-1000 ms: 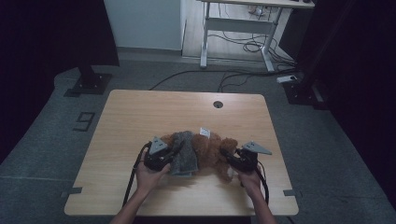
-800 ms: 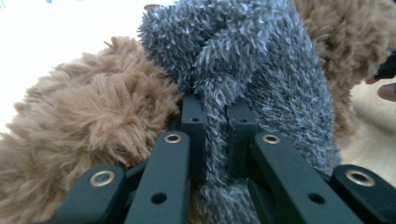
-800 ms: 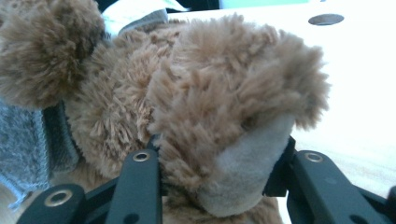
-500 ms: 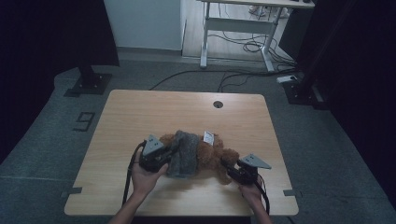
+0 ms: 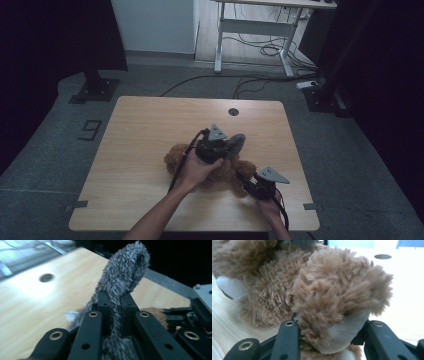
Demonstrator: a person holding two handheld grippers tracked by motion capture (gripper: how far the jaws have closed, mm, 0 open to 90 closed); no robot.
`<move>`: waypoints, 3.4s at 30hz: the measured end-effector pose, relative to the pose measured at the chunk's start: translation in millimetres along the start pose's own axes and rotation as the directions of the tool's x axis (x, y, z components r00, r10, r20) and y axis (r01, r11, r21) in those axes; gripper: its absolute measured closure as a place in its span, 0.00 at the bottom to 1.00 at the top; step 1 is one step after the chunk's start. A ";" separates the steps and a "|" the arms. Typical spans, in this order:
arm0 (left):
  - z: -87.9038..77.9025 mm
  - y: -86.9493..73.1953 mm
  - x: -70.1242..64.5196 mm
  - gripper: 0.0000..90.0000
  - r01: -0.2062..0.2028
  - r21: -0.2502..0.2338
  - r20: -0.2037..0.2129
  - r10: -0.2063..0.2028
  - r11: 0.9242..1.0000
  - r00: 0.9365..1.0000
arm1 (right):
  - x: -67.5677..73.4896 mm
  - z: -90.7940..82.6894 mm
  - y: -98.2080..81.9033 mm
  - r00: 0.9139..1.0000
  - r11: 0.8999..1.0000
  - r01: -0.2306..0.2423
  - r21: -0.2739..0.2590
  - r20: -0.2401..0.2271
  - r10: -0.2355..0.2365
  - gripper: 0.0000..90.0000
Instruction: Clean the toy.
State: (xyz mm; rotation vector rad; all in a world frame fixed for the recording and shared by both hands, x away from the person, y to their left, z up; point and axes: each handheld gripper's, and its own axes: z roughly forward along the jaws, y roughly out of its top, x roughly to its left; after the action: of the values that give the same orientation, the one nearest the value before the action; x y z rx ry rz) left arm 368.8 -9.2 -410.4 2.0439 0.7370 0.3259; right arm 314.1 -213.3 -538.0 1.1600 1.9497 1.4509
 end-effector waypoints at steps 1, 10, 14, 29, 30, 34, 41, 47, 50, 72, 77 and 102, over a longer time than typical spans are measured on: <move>8.6 -2.0 -6.1 0.91 -0.017 0.031 0.018 0.016 0.999 1.000 | -0.1 -0.1 -0.2 1.000 1.000 0.003 0.002 0.002 -0.003 0.68; 23.1 -22.6 -24.1 0.91 -0.075 0.120 0.048 0.069 0.990 0.996 | -1.0 0.4 -2.5 1.000 1.000 -0.001 0.009 0.004 0.001 0.68; 23.4 -24.4 -31.5 0.91 -0.074 0.125 0.064 0.066 0.989 0.996 | 0.1 0.8 -2.4 1.000 1.000 0.003 0.010 0.010 -0.003 0.68; -14.2 -28.9 12.0 0.91 0.066 0.079 -0.001 -0.066 0.995 0.998 | -0.1 0.5 -3.1 1.000 1.000 0.000 0.003 0.007 0.000 0.68; -21.3 -31.0 19.6 0.91 0.082 0.068 -0.019 -0.081 0.994 0.997 | -0.3 0.5 -3.1 1.000 1.000 -0.001 0.004 0.008 0.001 0.68; -36.7 -46.3 49.9 0.91 0.154 0.069 -0.044 -0.151 0.986 0.988 | -0.9 0.6 -3.4 1.000 1.000 0.000 0.004 0.008 0.000 0.68; -64.8 -70.6 87.6 0.91 0.231 0.040 -0.101 -0.226 0.972 0.969 | -0.3 0.1 -4.4 1.000 1.000 0.008 0.007 0.012 -0.008 0.68; -85.4 -101.8 109.8 0.91 0.297 -0.006 -0.092 -0.296 0.955 0.951 | -0.6 0.7 -5.0 1.000 1.000 -0.001 0.007 0.000 0.001 0.68; -90.9 -109.4 114.5 0.91 0.318 -0.024 -0.087 -0.319 0.948 0.944 | 0.4 0.8 -5.1 1.000 1.000 0.000 0.007 0.002 0.000 0.68; -100.2 -73.8 77.2 0.91 0.219 -0.116 -0.024 -0.223 0.969 0.974 | -2.0 0.9 -8.0 0.999 0.999 -0.043 0.002 0.010 0.043 0.68; -64.4 -30.2 35.9 0.91 0.123 -0.097 0.030 -0.120 0.988 0.992 | -1.1 0.5 -8.8 0.999 0.999 -0.044 -0.004 0.013 0.044 0.68; -30.6 -51.3 19.9 0.91 0.026 0.019 -0.087 -0.024 0.999 0.996 | 1.5 0.0 -9.5 1.000 1.000 -0.013 -0.006 0.029 0.013 0.68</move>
State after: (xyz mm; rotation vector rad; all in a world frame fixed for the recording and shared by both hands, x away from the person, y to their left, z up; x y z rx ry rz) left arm 350.2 44.7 -437.3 2.0481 0.8217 0.3965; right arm 309.9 -212.9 -546.6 1.1867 1.9205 1.4382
